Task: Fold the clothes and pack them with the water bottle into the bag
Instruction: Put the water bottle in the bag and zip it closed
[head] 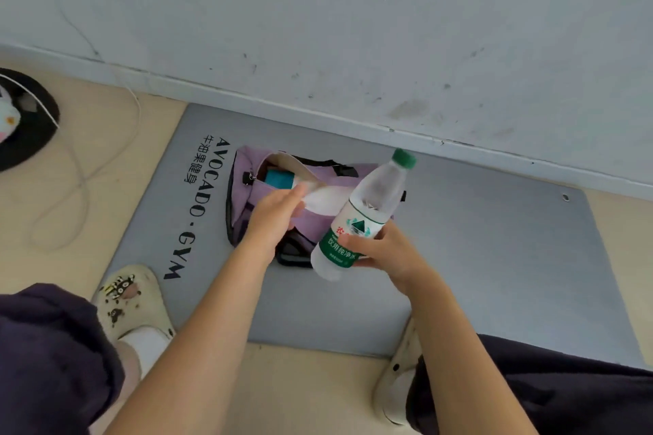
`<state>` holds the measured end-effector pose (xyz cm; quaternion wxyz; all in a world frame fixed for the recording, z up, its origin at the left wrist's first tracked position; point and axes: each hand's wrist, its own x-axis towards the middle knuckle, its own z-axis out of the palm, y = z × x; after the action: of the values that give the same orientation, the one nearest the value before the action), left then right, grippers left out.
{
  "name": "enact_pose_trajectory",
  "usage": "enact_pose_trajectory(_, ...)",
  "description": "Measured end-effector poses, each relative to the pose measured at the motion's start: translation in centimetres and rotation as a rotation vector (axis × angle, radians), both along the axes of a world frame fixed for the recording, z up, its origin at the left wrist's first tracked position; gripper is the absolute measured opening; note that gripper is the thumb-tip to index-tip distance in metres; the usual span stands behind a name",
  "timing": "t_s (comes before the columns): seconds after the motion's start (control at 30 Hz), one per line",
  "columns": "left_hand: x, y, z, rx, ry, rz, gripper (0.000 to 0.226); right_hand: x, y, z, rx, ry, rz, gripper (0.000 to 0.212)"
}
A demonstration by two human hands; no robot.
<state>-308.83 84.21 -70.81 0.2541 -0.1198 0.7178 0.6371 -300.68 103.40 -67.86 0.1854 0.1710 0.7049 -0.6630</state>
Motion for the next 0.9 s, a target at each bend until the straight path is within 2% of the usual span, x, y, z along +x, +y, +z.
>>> enact_pose_trajectory(0.03,0.2,-0.4,-2.1,-0.065,-0.105,0.087,0.025,-0.4,0.5,-0.7,-0.002,-0.005,-0.031,0.048)
enact_pose_trajectory(0.13,1.4,-0.8,-7.1,-0.117,-0.363,0.124,0.032,-2.2,1.7,-2.2,0.001,-0.012,-0.054,0.046)
enact_pose_trajectory(0.23,1.8,0.4,-10.0,-0.122,-0.422,0.151,0.044,-4.4,2.2,-3.3,0.033,-0.013,0.014,0.047)
enact_pose_trajectory(0.3,1.6,1.5,-10.8,-0.135,-0.408,0.147,0.043,-5.8,2.2,-4.1,0.08,-0.018,0.079,0.043)
enact_pose_trajectory(0.4,1.4,1.9,-11.7,-0.151,-0.319,0.124,0.027,-7.9,2.1,-5.5,0.144,-0.045,0.182,0.032)
enact_pose_trajectory(0.57,2.6,-0.1,-13.4,-0.079,-0.152,0.039,0.021,-11.6,1.6,-8.1,0.169,-0.098,0.283,0.041)
enact_pose_trajectory(0.73,2.7,-1.5,-14.6,-0.041,-0.139,-0.016,0.023,-13.9,2.4,-9.9,0.105,-0.225,0.379,0.058)
enact_pose_trajectory(0.9,2.8,-1.2,-14.6,-0.019,-0.111,-0.004,0.023,-14.0,3.3,-10.4,0.146,-0.324,0.472,0.057)
